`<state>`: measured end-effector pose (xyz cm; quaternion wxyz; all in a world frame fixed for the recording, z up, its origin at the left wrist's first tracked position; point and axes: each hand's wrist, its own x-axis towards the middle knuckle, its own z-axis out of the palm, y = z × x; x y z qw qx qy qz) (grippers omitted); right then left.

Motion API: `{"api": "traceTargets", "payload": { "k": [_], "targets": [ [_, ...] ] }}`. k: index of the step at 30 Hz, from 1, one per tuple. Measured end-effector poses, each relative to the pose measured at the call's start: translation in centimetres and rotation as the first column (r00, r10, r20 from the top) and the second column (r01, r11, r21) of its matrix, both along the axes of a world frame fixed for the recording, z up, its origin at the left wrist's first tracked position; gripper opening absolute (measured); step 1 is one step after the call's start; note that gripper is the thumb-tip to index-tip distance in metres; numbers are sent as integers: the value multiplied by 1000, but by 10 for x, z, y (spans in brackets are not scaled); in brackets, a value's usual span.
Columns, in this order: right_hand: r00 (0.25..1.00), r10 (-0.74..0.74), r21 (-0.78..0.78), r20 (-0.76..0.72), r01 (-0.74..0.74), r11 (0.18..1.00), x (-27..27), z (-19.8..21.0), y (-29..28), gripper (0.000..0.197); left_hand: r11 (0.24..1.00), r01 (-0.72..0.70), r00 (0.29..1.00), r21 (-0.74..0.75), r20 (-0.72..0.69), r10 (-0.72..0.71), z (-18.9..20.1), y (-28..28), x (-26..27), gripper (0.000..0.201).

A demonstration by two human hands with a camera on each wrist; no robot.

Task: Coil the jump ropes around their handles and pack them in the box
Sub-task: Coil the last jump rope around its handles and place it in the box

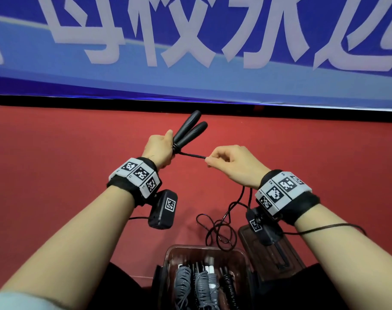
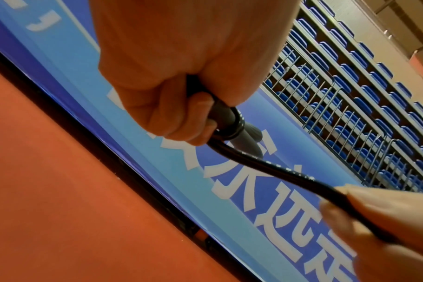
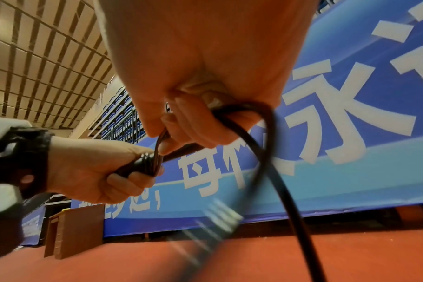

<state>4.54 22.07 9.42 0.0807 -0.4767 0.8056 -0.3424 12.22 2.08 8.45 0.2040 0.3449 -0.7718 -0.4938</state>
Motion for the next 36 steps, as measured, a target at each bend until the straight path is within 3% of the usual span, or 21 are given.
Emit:
{"api": "traceTargets", "payload": {
  "k": [4, 7, 10, 14, 16, 19, 23, 26, 29, 31, 36],
  "targets": [
    [991, -113, -75, -75, 107, 991, -10, 6, 6, 46, 940, 12, 982, -342, 182, 54, -4, -6, 7, 52],
    [993, -100, -80, -56, 95, 992, -8, 7, 6, 45, 887, 81, 971, -455, 235, 32, -13, -5, 10, 53],
    [989, -27, -107, 147, 43, 993, -5, 7, 3, 32, 884, 133, 972, -447, 235, -27, -18, -1, 9, 52],
    [898, 109, -188, 427, -30, 982, -6, 8, 4, 24, 835, 142, 973, -532, 229, -19, -19, -2, 7, 52],
    [904, 111, -179, 413, -38, 983, -7, 10, 5, 25, 763, 159, 969, -626, 246, 1, -17, 1, 7, 48],
    [965, 53, -153, 257, -14, 988, -9, 14, 7, 26, 624, 283, 941, -728, 338, -33, -14, 12, 8, 46],
    [985, -64, -169, 158, 91, 981, -19, 13, 10, 29, 485, 507, 855, -712, 485, -182, -11, 37, 12, 41],
    [974, -80, -195, 210, 122, 973, -27, 14, 14, 28, 497, 616, 788, -611, 493, -370, -11, 53, 14, 51],
    [946, -89, -194, 311, 155, 969, -39, 12, 20, 30, 602, 641, 766, -475, 358, -534, -2, 62, 17, 60],
    [931, -69, -194, 358, 147, 970, -45, 8, 24, 31, 656, 645, 763, -392, 302, -571, 5, 66, 20, 61],
    [939, -63, -151, 337, 120, 981, -45, 1, 27, 31, 664, 663, 749, -347, 282, -600, 8, 69, 23, 50]
  ]
}}
